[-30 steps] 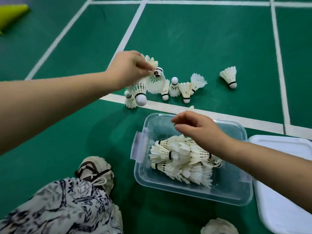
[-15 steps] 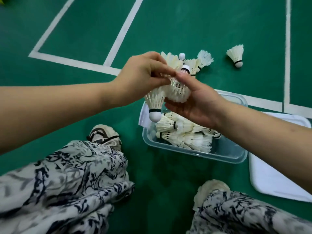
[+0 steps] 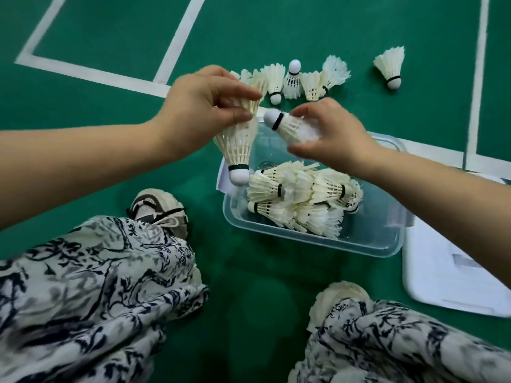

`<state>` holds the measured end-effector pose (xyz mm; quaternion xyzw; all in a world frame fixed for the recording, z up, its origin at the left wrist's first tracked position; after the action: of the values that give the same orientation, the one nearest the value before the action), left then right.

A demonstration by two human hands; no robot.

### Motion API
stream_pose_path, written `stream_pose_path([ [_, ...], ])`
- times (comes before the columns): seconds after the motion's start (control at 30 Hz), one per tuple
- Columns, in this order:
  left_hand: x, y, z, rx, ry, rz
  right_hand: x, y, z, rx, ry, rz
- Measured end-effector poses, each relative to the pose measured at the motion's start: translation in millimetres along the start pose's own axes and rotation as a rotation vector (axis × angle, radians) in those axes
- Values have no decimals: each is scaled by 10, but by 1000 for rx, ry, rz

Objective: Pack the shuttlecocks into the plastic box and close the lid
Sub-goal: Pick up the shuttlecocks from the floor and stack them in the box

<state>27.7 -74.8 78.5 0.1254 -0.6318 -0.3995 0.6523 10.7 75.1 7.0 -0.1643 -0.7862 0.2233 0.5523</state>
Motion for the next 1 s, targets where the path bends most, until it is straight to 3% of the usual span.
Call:
stream_pose_path([
  [0.13,-73,52,2,-15,-8,-20,-362,-63,-54,165,-80,-199],
  [0.53,-193,-92,35,15,-11,-75,-867,-14,113,208,-137,-328],
  [0.7,-219,-111,31,16,-20,-67,-933,-59,79,310,-84,-506],
  [0.87,-245,-74,27,10,-23,-69,-621,-144,-53,328,20,-337],
  [1.0,-280,3,38,-2,-28,-99,-248,29,-110,135,40,37],
])
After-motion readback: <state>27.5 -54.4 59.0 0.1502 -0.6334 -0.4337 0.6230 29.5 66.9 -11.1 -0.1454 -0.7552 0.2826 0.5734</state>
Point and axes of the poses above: each hand's wrist, its own z-axis towards the middle knuckle, its own x-axis out of the back of the hand, y = z × x, the point moved 10 cm from there along z, towards the middle knuckle, and after that the axes turned 15 degrees about -x, right-handed, at the moved point
